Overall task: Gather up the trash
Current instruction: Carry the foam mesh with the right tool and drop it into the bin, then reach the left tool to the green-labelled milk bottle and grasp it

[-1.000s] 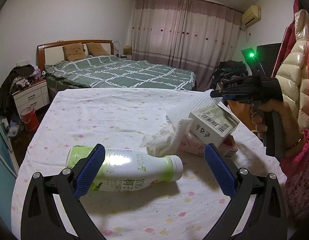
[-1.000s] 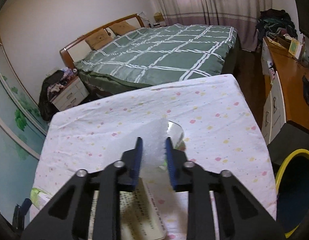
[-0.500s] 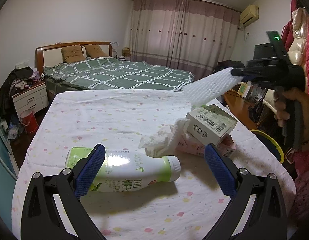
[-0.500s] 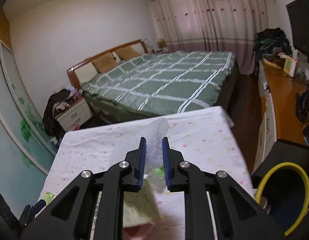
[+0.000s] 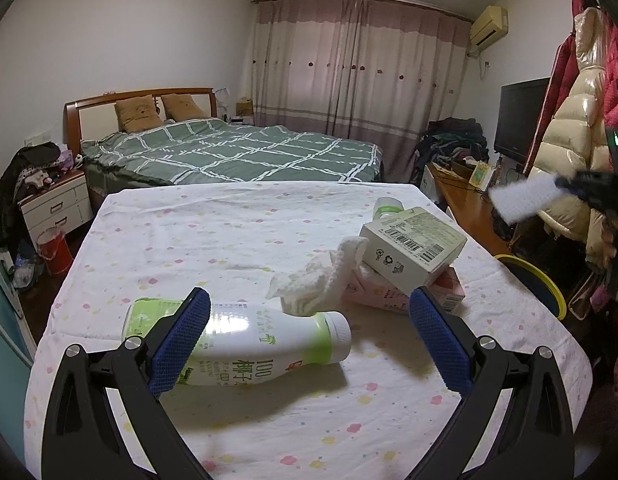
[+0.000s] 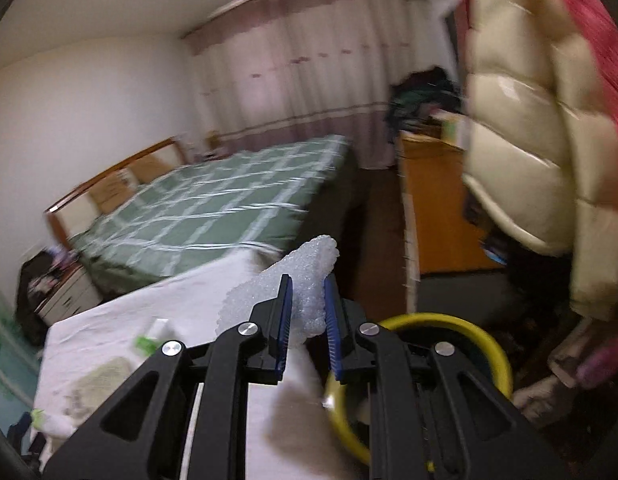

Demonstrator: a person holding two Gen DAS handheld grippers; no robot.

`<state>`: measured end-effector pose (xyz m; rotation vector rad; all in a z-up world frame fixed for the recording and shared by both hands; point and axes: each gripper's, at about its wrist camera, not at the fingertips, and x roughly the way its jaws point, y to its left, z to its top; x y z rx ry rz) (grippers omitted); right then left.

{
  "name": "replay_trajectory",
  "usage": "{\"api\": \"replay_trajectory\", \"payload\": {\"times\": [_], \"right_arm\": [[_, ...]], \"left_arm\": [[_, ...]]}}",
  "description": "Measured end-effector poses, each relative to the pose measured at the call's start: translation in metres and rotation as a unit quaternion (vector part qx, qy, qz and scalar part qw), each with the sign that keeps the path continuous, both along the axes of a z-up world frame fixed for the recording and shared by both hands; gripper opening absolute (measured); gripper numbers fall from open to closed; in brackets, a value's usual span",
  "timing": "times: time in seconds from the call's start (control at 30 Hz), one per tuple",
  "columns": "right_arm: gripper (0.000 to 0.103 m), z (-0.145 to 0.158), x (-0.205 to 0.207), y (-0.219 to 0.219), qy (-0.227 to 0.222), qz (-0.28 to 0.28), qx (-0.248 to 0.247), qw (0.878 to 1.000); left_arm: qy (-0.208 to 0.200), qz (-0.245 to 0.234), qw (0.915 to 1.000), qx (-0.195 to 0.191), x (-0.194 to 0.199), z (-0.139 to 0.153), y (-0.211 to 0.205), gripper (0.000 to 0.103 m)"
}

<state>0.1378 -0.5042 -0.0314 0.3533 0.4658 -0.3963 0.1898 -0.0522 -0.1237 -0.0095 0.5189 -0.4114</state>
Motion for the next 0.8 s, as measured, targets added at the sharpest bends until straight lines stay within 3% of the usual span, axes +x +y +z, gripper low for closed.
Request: {"api": "replay_trajectory", "payload": {"times": [0.27, 0.43, 0.8], "right_arm": [[0.019, -0.067, -0.023, -0.068, 0.077, -0.091, 0.024, 0.993], [0.033, -0.100, -0.021, -0.085, 0.113, -0.110, 0.041, 0.987], [0.038, -0.100, -0.027, -0.065, 0.113, -0.080, 0.035, 0.990]], "left_arm": [[0.004, -0.010, 0.9999, -0.010, 0.001, 0.000, 0.001, 0.098], [0.005, -0.014, 0.9998, -0.011, 0.000, 0.000, 0.000, 0.098], [0.023, -0.001, 0.9997, 0.001, -0.011, 0.010, 0.023, 0.098]]}}
